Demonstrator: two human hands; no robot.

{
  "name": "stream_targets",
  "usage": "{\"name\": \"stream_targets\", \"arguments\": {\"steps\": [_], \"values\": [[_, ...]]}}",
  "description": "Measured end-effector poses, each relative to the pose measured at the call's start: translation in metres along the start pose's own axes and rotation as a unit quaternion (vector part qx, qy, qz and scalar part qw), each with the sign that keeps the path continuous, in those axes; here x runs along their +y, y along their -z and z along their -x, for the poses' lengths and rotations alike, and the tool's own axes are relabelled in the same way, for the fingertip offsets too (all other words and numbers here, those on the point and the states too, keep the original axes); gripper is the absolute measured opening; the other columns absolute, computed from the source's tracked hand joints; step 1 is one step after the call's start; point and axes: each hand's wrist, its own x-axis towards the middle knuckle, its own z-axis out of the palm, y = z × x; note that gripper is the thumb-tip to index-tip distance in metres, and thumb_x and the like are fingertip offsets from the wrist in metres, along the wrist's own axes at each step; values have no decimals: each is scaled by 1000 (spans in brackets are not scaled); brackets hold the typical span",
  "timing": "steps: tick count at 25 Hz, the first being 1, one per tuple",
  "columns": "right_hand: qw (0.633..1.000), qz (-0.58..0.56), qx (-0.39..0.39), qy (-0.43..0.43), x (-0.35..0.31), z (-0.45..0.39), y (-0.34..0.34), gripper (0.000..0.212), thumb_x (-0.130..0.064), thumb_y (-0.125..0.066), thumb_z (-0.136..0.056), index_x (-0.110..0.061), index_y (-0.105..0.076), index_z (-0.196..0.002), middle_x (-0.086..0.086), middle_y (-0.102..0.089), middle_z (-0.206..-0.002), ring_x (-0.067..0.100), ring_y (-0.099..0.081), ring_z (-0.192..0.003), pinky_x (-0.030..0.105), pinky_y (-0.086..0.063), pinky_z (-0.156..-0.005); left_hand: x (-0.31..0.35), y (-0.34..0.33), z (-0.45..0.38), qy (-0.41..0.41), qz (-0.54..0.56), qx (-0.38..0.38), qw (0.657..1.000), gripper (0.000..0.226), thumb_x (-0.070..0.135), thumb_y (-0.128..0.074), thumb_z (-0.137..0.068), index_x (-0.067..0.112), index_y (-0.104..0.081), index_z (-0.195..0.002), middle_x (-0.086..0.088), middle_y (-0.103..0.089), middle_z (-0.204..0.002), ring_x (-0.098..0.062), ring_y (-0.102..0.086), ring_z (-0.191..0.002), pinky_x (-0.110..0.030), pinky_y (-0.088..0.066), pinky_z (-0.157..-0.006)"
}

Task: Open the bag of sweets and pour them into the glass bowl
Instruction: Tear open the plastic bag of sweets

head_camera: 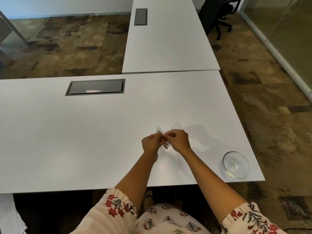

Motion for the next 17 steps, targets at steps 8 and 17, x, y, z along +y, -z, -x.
{"name": "stream_targets", "arguments": {"steps": [8,17], "values": [[999,-11,44,-16,3,1,2,14,-19,-68,-90,-9,-78,-92,3,-76,-87,15,-71,-78,13,-49,-62,2,-11,5,24,-10,-11,1000,15,3,-70,-88,0,-76,-75,-26,-76,-94,-35,-77,-90,-38,-62,-88],[996,-5,86,-3,1,-3,18,11,-16,-68,-86,-9,-77,-85,0,-75,-80,13,-70,-75,27,-56,-71,12,-22,15,-24,-74,10,997,15,2,-66,-84,-6,-76,-76,-20,-77,-78,-27,-78,-72,-33,-64,-79]]}}
